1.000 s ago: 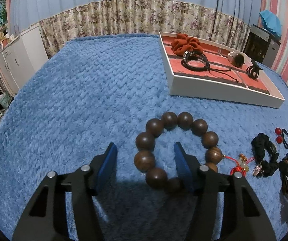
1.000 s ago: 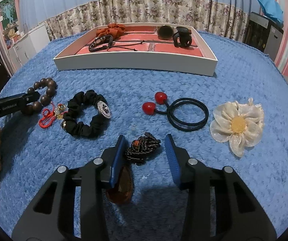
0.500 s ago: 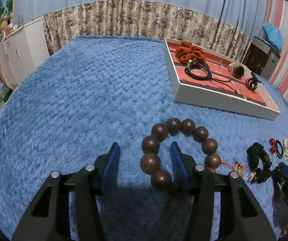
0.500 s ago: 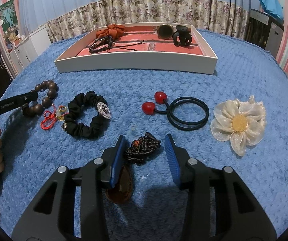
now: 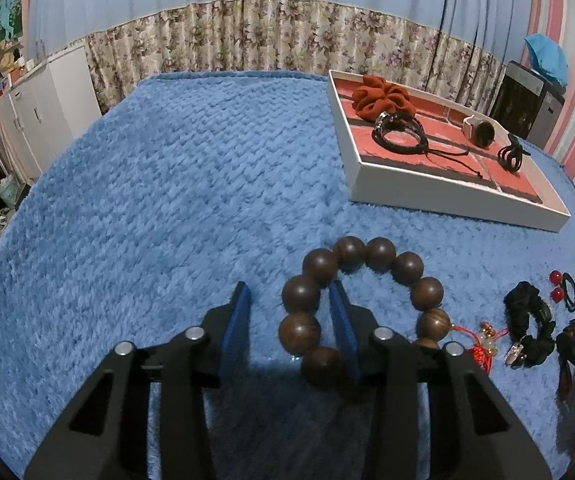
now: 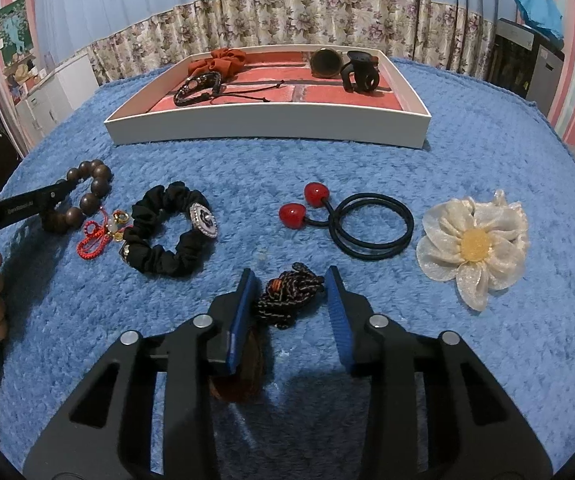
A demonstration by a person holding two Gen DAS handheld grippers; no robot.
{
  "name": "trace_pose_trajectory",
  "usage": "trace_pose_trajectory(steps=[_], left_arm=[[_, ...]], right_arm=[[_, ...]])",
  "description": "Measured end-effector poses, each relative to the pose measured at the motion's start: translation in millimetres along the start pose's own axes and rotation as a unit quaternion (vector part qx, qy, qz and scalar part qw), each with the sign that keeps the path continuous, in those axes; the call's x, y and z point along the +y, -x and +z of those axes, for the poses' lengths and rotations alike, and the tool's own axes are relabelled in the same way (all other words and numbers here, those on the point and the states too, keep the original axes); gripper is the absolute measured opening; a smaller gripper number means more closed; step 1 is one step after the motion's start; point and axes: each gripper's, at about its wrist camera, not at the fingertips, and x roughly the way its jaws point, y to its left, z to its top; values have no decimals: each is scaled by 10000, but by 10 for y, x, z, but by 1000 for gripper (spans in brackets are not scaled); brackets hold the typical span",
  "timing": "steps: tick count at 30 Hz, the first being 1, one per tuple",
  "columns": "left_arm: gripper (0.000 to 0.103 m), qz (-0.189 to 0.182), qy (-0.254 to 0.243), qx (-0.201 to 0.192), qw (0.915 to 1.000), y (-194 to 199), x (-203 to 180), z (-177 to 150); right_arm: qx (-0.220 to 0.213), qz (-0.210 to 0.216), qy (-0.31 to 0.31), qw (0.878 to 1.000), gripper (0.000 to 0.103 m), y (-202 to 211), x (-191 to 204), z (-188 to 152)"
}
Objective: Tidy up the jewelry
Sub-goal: 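Grasp the wooden bead bracelet with the left tool while the right tool grasps the brown pendant, then carry bead bracelet and pendant into the tray and open both tools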
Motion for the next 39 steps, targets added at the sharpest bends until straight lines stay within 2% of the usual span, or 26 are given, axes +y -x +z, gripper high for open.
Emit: trace_pose_trajectory(steps=[5, 13, 23, 39], left_arm=[[20, 30, -182, -65, 9998, 24, -68, -10], [20, -1, -122, -94, 9999, 61, -72, -16], [19, -33, -164, -409, 9990, 291, -147, 55], [19, -222, -459, -836, 9952, 750, -464, 346]], right_arm=[[-17, 17, -40, 10000, 29, 4, -18, 2], [-34, 34, -63, 10000, 26, 11, -38, 9], [-166, 43, -98, 9998, 26, 101, -103, 99], [-441, 193, -92, 9988, 24, 278, -178, 550]])
